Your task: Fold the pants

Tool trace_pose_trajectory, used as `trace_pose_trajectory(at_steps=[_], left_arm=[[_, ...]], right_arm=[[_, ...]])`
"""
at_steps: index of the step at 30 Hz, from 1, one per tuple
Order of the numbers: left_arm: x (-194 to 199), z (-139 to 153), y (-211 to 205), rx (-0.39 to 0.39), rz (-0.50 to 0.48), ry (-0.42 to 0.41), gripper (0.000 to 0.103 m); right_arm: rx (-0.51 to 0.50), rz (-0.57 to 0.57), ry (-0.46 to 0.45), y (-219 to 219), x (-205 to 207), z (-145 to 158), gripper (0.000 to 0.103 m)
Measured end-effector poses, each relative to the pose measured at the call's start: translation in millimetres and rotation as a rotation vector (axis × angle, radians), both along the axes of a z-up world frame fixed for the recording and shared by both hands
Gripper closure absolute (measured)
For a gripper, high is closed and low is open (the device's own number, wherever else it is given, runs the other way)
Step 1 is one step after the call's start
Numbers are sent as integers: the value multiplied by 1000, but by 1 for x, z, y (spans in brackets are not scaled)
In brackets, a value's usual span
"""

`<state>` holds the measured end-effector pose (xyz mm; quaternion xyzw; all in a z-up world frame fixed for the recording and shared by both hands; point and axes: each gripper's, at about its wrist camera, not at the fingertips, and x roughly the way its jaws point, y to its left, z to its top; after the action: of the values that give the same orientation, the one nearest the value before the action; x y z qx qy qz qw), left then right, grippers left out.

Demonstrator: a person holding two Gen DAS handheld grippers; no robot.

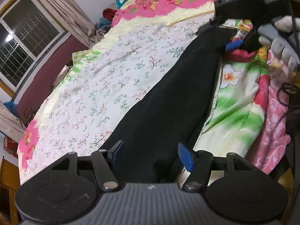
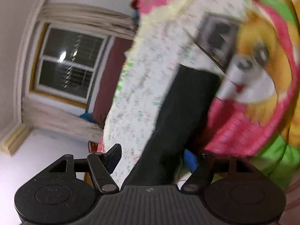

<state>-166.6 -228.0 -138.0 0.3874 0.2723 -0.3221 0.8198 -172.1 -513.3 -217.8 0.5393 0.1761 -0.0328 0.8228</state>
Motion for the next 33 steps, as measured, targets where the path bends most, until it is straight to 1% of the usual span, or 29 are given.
trace_pose_trajectory(at_steps=[1, 4, 5, 6, 7, 8, 10, 11, 12, 13, 14, 16, 17, 19, 21, 24, 29, 31, 32, 33], left_arm=[[1, -1, -1, 0, 4, -1, 32], [-2, 3, -3, -11, 0, -6, 32], [-4, 4, -2, -17, -8, -6, 31], [-5, 3, -2, -21, -16, 0, 28], [-5, 0, -3, -17, -24, 10, 28], [-4, -2, -5, -4, -29, 11, 28], [-6, -4, -8, 11, -40, -7, 28], [-6, -3, -8, 3, -44, -1, 28], [-5, -1, -9, -8, -45, 10, 28], [-3, 1, -9, -29, -39, 27, 28], [0, 2, -9, -51, -32, 52, 28], [10, 3, -14, -95, -16, 115, 28], [14, 3, -17, -102, -9, 130, 28], [19, 3, -27, -95, -7, 131, 28], [21, 1, -36, -77, -15, 130, 28], [26, -4, -46, -55, -20, 150, 28], [33, -9, -66, -41, -44, 177, 28], [35, -12, -71, -35, -54, 179, 28], [36, -13, -72, -32, -55, 181, 28], [36, -14, -74, -31, -55, 186, 28]], right_arm=[[-14, 12, 4, -1, 5, 2, 35], [10, 22, 52, -7, 20, -2, 35], [6, 33, 49, -8, 20, 1, 35], [-9, 36, 37, -10, 19, 3, 35], [-38, 40, 41, -12, 20, 7, 35], [-75, 56, 69, -16, 24, 9, 35], [-145, 138, 181, -25, 31, 9, 37], [-183, 182, 226, -28, 31, 12, 39], [-243, 213, 254, -32, 26, 19, 42], [-304, 233, 271, -35, 19, 25, 41], [-357, 240, 279, -41, 12, 34, 41], [-403, 266, 256, -59, 11, 45, 40], [-411, 290, 254, -68, 18, 48, 39], [-446, 324, 242, -80, 37, 46, 39], [-449, 358, 263, -93, 58, 36, 39], [-445, 421, 275, -105, 82, 20, 39], [-458, 543, 274, -99, 106, 2, 40], [-438, 555, 270, -96, 110, 1, 41], [-397, 560, 261, -94, 110, 4, 49], [-369, 587, 224, -89, 107, 10, 60]])
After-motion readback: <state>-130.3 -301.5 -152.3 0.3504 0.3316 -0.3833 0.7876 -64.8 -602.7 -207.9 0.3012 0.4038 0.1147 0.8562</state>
